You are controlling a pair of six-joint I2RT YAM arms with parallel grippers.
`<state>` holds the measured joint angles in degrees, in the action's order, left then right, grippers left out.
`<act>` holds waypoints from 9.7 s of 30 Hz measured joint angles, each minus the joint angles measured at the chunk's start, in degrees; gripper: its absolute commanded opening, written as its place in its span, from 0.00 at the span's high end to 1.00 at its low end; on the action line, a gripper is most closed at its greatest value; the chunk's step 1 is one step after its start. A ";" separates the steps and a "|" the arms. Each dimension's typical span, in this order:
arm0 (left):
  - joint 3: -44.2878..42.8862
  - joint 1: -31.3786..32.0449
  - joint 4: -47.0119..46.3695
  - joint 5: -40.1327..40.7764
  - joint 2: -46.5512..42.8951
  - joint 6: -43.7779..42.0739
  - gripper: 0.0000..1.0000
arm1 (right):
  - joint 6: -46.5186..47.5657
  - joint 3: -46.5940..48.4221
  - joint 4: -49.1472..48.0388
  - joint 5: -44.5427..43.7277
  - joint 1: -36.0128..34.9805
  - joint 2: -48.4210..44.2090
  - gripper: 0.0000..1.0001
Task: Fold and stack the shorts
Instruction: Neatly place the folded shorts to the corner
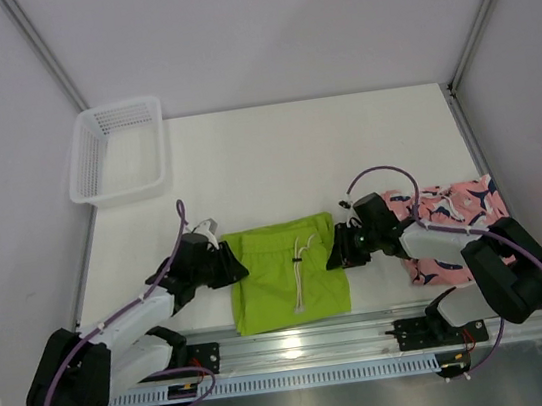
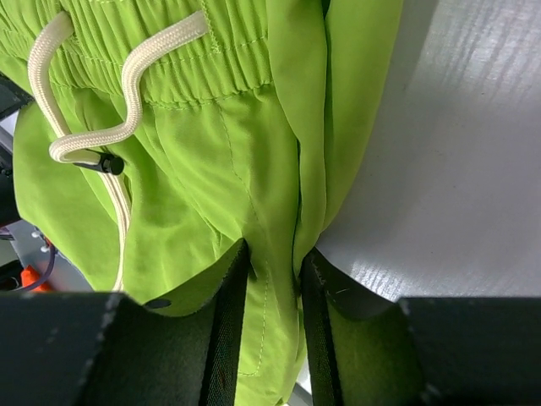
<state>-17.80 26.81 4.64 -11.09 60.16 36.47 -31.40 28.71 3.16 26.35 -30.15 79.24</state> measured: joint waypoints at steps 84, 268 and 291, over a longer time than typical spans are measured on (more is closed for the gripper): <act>-45.79 24.26 23.06 15.41 24.20 9.75 1.00 | -0.98 30.16 40.74 -37.59 -7.48 -6.51 1.00; -32.87 21.38 24.94 36.06 -6.88 3.26 0.01 | 9.29 7.61 12.44 -0.70 33.03 -33.18 0.01; -0.37 21.27 15.02 42.45 -38.60 -4.61 0.01 | 9.49 -13.57 5.44 -22.82 16.92 -58.38 0.00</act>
<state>-18.17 48.07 19.66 31.35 21.56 31.86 -21.91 15.14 8.60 3.53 -13.23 20.86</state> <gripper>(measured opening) 0.990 0.993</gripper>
